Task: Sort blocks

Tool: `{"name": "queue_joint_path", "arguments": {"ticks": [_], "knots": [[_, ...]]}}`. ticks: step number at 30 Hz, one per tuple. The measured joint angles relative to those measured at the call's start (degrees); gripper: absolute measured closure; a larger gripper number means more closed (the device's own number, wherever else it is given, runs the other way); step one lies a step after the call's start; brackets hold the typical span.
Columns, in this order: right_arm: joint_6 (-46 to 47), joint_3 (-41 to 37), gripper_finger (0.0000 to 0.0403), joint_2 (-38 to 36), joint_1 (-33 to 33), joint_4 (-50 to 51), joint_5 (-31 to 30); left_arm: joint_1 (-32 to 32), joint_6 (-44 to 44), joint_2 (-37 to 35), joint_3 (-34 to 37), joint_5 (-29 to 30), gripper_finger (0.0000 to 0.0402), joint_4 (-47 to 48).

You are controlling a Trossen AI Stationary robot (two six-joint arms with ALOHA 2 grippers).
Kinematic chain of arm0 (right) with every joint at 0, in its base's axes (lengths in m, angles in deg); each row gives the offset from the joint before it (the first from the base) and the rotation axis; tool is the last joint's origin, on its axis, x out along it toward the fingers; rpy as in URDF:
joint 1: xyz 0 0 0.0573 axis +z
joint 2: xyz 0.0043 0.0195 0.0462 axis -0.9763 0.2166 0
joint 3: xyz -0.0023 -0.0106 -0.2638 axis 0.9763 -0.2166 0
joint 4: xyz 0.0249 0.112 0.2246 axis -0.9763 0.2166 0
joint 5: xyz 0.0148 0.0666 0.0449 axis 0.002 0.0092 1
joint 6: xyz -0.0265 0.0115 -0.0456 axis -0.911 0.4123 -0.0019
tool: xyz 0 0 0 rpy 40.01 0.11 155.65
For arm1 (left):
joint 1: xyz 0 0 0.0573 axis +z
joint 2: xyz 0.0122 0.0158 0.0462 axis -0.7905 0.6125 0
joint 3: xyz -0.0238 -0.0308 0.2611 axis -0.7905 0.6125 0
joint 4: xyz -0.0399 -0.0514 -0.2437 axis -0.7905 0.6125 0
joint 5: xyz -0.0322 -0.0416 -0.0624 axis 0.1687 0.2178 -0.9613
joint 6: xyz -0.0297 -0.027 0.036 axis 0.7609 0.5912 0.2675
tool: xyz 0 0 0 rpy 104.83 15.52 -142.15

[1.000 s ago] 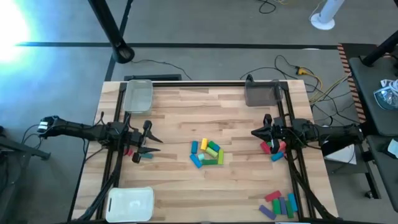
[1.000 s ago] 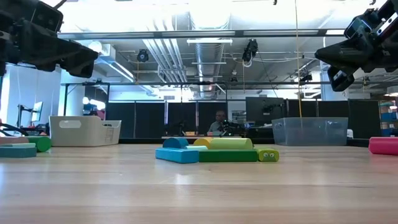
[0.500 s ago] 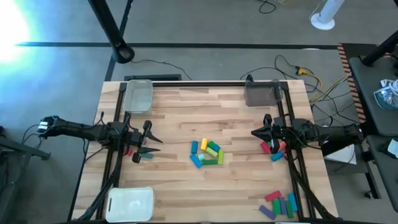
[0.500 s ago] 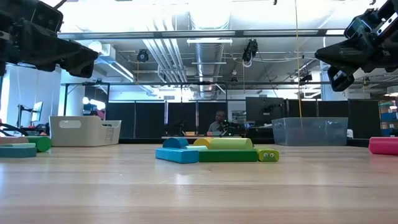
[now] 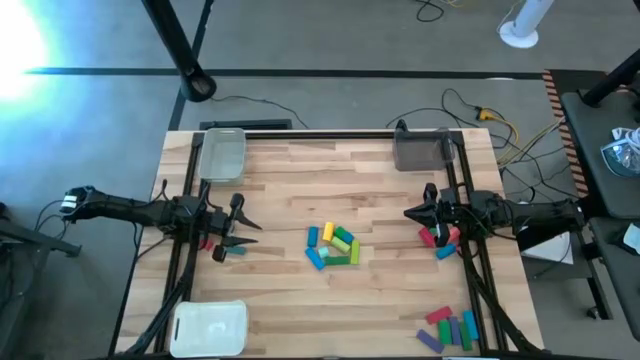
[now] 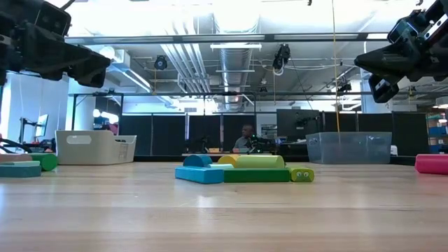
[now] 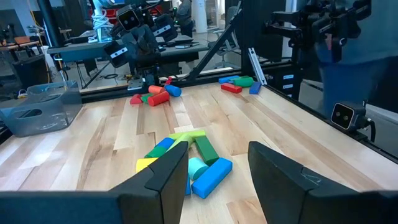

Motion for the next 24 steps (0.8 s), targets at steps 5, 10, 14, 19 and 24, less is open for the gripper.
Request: {"name": "queue_joint_path", "arguments": {"ticks": [5,10,14,19,24], "knots": [[0.00,0.01,0.0390,0.00,0.02,-2.44,0.00,0.00,0.02,-0.01,0.00,-0.01,0.0248,-0.01],[11.54,0.01,0.0390,0.00,0.00,-4.56,0.07,-0.01,0.00,0.01,-0.01,0.00,0.0248,0.00],[20.92,-0.01,0.0390,0.50,0.37,-8.80,1.97,0.00,0.01,0.01,0.01,0.00,0.0248,-0.02],[21.07,4.91,0.0390,3.30,3.03,-3.05,-0.82,0.00,0.00,0.01,0.00,0.00,0.0248,-0.02],[18.34,15.32,0.0390,12.36,5.05,6.79,-13.80,0.00,0.01,0.01,0.01,0.00,0.0248,-0.02]]}}
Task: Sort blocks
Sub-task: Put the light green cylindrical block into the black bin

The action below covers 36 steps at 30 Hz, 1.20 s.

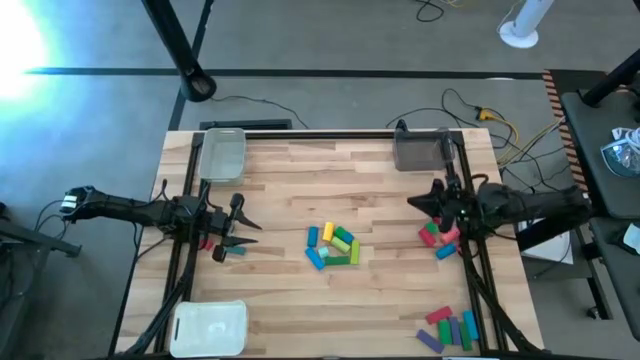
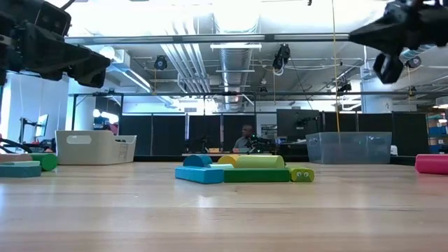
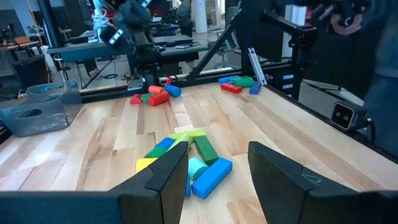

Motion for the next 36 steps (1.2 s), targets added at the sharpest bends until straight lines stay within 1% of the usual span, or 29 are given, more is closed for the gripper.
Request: {"name": "queue_joint_path", "arguments": {"ticks": [6,8,10,12,16,19,25,29,31,34,36], "knots": [[1.98,9.78,0.0390,15.50,0.65,0.01,-5.61,-0.01,0.00,0.00,-0.02,0.00,0.0248,0.00],[2.29,12.30,0.0390,21.34,0.80,-0.08,-5.63,-0.01,-0.01,0.00,0.00,0.00,0.0248,0.00],[4.48,14.87,0.0390,27.23,1.57,-0.04,-5.60,0.00,0.01,0.00,-0.01,0.00,0.0248,0.00],[5.66,17.31,0.0390,33.10,2.33,-2.27,-5.69,0.01,0.00,-0.02,0.00,0.00,0.0248,0.00],[4.53,22.69,0.0390,43.13,3.72,-6.85,-5.62,0.00,0.00,0.00,0.00,0.00,0.0248,0.00],[2.62,26.55,0.0390,49.57,5.47,-5.81,-5.48,0.00,0.00,0.00,0.00,0.00,0.0248,0.00],[2.73,31.98,0.0390,59.82,9.29,-5.94,-5.67,-0.01,-0.01,-0.02,0.00,0.00,0.0248,-0.02],[-0.22,35.90,0.0390,66.33,11.00,-5.13,-5.42,-0.01,0.00,-0.02,0.00,0.00,0.0248,-0.02],[-3.29,39.22,0.0388,69.20,11.72,-3.74,-4.97,-0.01,0.00,0.00,0.00,0.00,0.0248,-0.02],[-8.92,44.09,0.0367,73.03,12.21,2.00,-5.48,-0.01,0.01,0.00,0.00,0.00,0.0248,-0.02],[-9.81,47.50,0.0342,75.32,12.17,5.68,-5.55,0.00,0.00,0.00,-0.01,0.00,0.0248,-0.02]]}}
